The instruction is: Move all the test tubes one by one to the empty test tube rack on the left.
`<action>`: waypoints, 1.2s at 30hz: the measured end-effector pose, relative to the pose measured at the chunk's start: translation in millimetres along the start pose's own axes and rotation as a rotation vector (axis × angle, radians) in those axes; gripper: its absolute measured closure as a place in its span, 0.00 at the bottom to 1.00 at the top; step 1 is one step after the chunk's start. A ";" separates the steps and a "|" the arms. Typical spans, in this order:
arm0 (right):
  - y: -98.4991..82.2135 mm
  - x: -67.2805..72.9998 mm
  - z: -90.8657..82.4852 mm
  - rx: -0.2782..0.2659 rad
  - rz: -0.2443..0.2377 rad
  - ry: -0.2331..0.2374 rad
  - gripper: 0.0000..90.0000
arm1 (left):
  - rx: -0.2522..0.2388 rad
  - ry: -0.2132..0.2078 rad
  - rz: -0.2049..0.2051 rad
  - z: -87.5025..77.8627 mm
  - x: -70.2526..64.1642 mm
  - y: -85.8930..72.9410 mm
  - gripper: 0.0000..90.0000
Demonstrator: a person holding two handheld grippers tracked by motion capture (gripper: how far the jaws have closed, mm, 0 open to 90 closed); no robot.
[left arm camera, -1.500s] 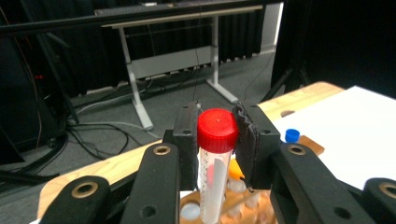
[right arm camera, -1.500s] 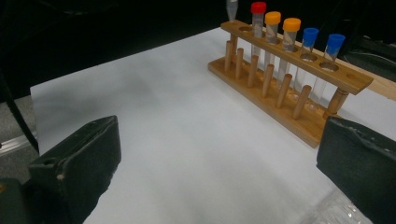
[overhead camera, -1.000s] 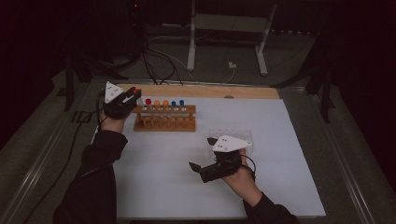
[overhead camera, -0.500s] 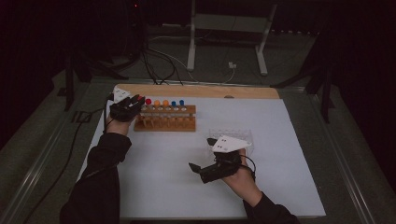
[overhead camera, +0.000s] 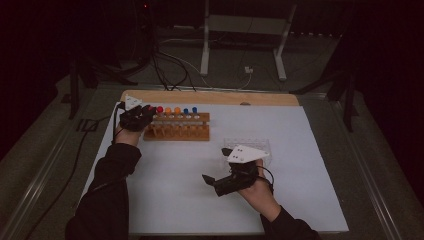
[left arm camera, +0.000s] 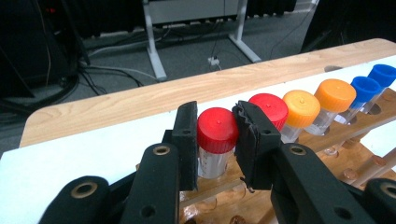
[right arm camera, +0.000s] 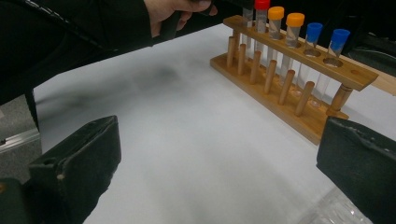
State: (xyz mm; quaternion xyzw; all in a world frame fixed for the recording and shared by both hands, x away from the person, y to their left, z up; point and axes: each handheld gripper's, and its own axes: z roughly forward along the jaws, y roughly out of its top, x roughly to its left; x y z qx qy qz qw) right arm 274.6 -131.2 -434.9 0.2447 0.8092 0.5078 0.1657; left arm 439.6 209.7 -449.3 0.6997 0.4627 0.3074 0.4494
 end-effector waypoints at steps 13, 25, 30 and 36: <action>0.8 -2.6 -3.6 -0.009 0.007 -0.009 0.00 | -0.029 -0.035 -0.037 -39.1 -4.7 9.9 0.31; 1.9 -1.6 -5.3 -0.014 0.005 -0.013 0.00 | -0.002 -0.197 -0.021 -76.0 -31.1 -6.1 0.01; 2.0 -1.4 -5.8 -0.015 0.004 -0.012 0.00 | 0.015 -0.249 0.012 -89.4 -40.7 -16.3 0.01; 1.7 -1.1 -5.1 -0.014 0.005 -0.010 0.00 | 0.027 -0.313 0.030 -101.5 -47.7 -35.0 0.01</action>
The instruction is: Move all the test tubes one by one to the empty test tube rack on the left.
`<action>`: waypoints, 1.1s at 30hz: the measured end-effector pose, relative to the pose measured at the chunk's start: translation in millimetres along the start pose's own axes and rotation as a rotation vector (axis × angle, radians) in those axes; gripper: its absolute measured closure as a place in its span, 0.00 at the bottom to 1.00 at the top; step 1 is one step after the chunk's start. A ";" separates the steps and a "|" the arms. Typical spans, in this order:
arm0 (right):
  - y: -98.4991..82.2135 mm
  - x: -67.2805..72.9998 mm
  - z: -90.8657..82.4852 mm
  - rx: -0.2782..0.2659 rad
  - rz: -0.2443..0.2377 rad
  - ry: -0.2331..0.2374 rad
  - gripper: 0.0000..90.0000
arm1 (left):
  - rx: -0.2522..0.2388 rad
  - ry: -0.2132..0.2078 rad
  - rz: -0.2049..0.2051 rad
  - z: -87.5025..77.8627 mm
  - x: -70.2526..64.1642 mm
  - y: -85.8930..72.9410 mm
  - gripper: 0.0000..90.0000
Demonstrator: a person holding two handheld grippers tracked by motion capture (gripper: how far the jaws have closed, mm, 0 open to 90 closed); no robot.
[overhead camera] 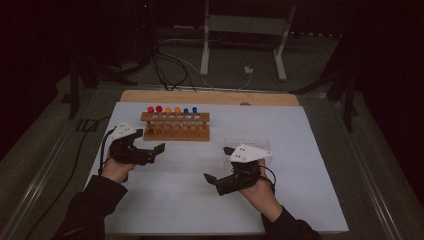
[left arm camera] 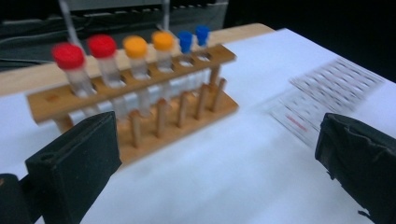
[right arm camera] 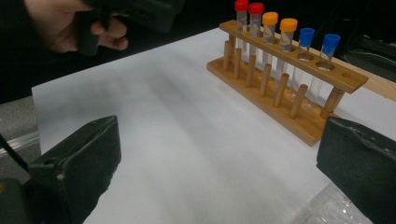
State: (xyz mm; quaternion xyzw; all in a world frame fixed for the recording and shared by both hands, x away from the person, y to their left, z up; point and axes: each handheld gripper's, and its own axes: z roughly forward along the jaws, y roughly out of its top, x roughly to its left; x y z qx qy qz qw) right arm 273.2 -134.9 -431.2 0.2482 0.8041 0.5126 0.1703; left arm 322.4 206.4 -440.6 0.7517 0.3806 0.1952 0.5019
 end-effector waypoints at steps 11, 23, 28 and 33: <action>-0.9 0.7 1.7 0.003 0.001 0.003 0.00 | -0.003 -0.075 0.055 -6.8 -24.3 -35.4 0.01; -1.9 0.5 2.8 0.009 -0.001 0.003 0.00 | 0.004 -0.147 0.133 -5.9 -47.8 -63.0 0.01; -2.5 0.5 2.7 0.008 0.000 0.003 0.00 | 0.028 -0.179 0.148 -3.3 -53.4 -74.8 0.01; -2.6 1.5 3.3 0.009 -0.001 0.008 0.00 | 0.045 -0.191 0.188 -0.5 -56.3 -81.9 0.01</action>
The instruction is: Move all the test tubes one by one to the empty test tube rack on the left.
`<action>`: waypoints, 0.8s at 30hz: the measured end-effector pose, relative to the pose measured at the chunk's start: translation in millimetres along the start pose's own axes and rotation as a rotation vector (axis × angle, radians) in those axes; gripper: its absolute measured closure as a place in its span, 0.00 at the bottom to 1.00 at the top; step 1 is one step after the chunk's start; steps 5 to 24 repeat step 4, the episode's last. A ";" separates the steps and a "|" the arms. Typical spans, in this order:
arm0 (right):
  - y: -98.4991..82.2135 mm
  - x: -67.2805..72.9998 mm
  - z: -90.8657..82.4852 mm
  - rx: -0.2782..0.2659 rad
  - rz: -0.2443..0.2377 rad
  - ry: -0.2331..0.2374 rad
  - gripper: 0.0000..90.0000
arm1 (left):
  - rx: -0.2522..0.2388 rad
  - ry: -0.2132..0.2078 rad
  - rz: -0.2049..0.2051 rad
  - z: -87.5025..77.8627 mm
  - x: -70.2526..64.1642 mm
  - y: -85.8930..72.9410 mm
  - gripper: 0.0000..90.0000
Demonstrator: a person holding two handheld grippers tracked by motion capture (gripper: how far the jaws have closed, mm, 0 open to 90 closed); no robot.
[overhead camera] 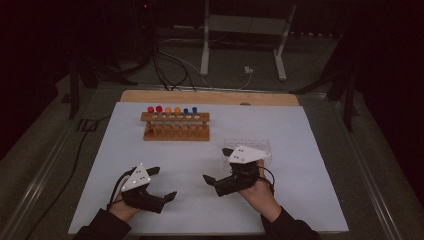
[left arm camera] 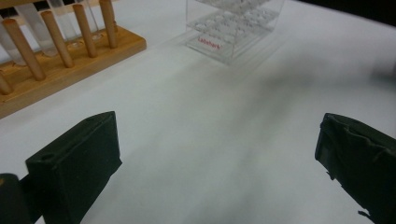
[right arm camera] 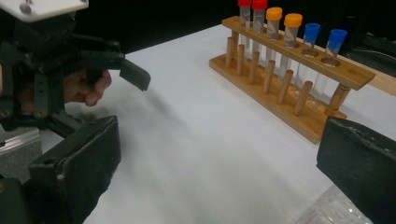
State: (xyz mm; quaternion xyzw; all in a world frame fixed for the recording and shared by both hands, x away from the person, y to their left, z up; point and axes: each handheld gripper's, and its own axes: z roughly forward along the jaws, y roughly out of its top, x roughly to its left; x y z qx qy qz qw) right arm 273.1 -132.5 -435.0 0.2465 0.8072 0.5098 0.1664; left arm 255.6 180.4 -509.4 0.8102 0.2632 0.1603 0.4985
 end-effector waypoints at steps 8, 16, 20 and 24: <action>-0.3 0.1 0.7 0.001 0.001 0.001 0.00 | -0.014 -0.020 0.004 -0.1 -1.2 -0.3 0.01; -0.3 0.1 0.7 0.001 0.001 0.001 0.00 | -0.014 -0.020 0.004 -0.1 -1.2 -0.3 0.01; -0.3 0.1 0.7 0.001 0.001 0.001 0.00 | -0.014 -0.020 0.004 -0.1 -1.2 -0.3 0.01; -0.3 0.1 0.7 0.001 0.001 0.001 0.00 | -0.014 -0.020 0.004 -0.1 -1.2 -0.3 0.01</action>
